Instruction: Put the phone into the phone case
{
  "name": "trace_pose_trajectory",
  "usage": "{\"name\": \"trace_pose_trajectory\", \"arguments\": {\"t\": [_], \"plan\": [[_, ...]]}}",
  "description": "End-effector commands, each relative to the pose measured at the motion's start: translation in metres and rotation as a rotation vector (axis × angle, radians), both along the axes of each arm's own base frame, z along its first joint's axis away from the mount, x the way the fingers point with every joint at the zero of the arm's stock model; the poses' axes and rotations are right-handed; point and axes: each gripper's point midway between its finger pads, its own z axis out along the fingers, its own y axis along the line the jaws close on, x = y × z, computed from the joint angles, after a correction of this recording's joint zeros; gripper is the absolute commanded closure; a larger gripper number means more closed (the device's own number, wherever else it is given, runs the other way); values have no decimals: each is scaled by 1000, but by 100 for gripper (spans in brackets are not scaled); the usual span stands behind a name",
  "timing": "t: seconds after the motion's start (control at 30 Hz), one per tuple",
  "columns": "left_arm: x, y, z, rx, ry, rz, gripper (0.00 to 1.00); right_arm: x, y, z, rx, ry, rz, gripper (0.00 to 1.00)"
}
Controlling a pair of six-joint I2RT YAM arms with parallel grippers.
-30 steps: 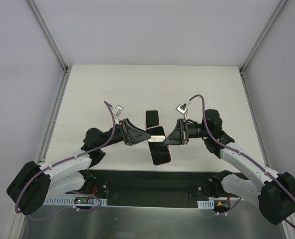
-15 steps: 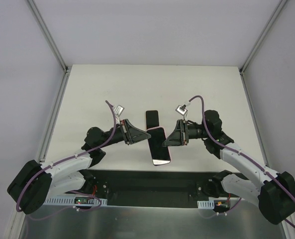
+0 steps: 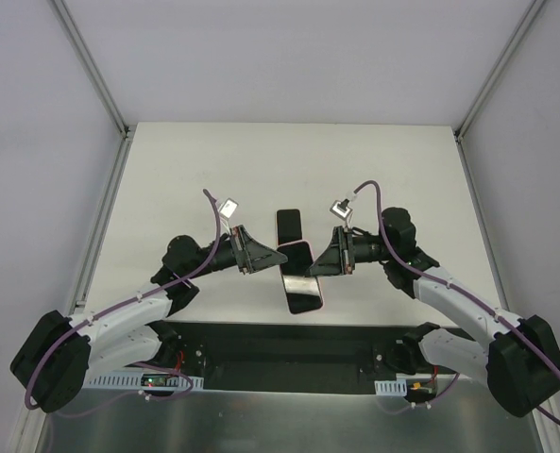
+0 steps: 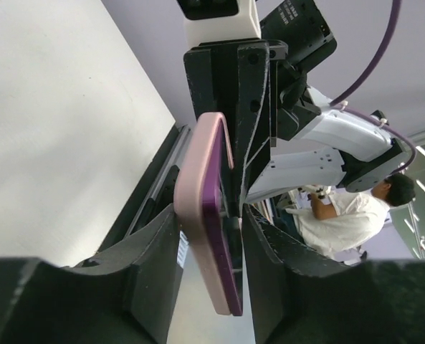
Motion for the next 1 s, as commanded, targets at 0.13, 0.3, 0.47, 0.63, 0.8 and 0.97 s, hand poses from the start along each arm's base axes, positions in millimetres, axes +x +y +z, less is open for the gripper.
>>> {"name": "trace_pose_trajectory", "arguments": {"t": [0.13, 0.3, 0.47, 0.63, 0.8, 0.97], "plan": [[-1, 9, 19, -128, -35, -7, 53, -6, 1, 38, 104, -106, 45, 95], [0, 13, 19, -172, -14, -3, 53, -8, 1, 36, 105, -94, 61, 95], [2, 13, 23, -185, -29, 3, 64, -10, 0, 37, 118, -91, 76, 95], [3, 9, 22, -150, -39, -17, 100, -10, 1, 35, 114, -75, 77, 84], [10, 1, -8, 33, 11, -17, 100, -4, 4, 41, 118, -84, 53, 64], [15, 4, -18, 137, 16, 16, 100, 11, 9, 33, 69, -72, 6, 57]]}}
